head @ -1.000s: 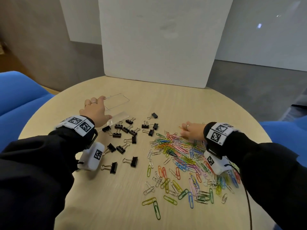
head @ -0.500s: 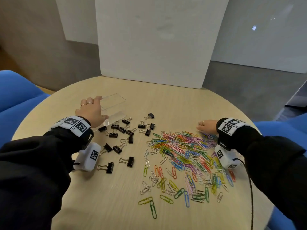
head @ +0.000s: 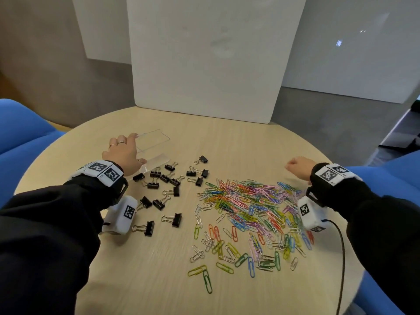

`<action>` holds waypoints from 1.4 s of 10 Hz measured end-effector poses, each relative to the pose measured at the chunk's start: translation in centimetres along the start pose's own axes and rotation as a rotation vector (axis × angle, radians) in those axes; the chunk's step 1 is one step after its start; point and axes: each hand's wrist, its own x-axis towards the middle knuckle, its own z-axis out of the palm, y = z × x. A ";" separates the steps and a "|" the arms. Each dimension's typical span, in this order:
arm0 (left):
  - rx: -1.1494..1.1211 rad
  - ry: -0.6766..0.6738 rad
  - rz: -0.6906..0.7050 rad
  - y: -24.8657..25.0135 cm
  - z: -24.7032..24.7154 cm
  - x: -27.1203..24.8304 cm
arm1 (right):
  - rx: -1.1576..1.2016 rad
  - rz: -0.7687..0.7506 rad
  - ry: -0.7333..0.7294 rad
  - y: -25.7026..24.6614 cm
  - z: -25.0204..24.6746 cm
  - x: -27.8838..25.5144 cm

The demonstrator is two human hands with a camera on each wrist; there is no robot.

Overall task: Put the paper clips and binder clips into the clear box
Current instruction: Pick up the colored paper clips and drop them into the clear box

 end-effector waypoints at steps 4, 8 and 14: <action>-0.016 0.009 0.001 -0.1 0.1 0.1 | -0.065 -0.031 -0.141 -0.9 2.5 -0.1; -0.013 0.002 -0.001 -0.1 0.1 0.2 | 0.052 -0.167 -0.174 -4.4 3.7 -1.3; -0.031 0.017 -0.001 -0.2 0.4 0.3 | -0.029 -0.324 -0.215 -6.9 5.2 -2.2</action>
